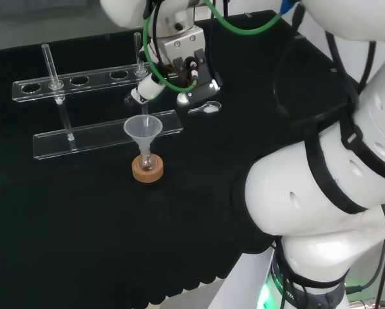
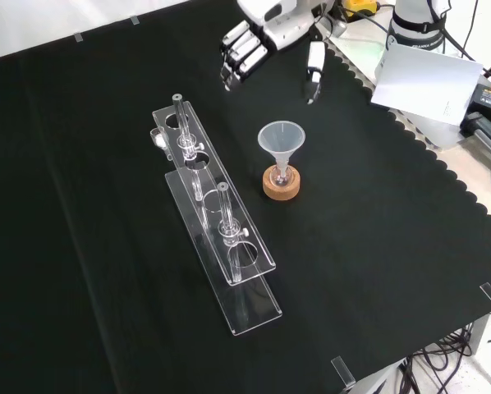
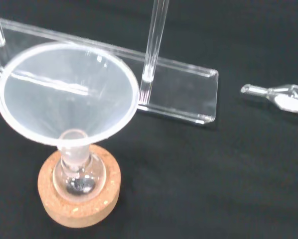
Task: Pick up the weighing funnel.
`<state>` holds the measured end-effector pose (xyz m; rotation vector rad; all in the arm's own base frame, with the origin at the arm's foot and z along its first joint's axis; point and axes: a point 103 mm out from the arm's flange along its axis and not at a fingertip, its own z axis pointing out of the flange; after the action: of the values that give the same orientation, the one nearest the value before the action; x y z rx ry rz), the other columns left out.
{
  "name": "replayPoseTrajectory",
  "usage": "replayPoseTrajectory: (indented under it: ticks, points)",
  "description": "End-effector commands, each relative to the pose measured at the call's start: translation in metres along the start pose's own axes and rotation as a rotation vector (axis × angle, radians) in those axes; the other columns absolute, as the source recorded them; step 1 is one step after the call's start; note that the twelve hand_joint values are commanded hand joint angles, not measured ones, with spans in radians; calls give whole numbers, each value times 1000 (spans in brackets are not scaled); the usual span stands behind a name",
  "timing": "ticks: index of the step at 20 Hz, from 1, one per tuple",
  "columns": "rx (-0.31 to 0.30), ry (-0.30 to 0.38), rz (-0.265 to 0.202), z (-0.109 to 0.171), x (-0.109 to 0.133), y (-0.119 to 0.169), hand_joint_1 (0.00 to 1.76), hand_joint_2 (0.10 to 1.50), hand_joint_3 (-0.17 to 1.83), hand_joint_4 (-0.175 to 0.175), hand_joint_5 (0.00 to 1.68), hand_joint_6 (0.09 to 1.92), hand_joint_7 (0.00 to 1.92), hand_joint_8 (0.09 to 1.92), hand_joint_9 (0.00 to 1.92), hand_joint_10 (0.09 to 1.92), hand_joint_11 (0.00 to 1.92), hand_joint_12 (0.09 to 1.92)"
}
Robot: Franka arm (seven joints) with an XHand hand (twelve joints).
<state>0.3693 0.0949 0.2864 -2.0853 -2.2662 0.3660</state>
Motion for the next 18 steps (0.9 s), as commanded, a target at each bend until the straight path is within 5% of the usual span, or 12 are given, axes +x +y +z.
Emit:
replayPoseTrajectory:
  ticks: [1,18]
  points:
    - [-4,32,-16,-7,-13,-11,457,734,171,-54,362,87,85,680,320,722,95,1476]
    - [29,88,75,-1,-106,37,615,777,190,-49,397,87,196,693,451,666,241,1416]
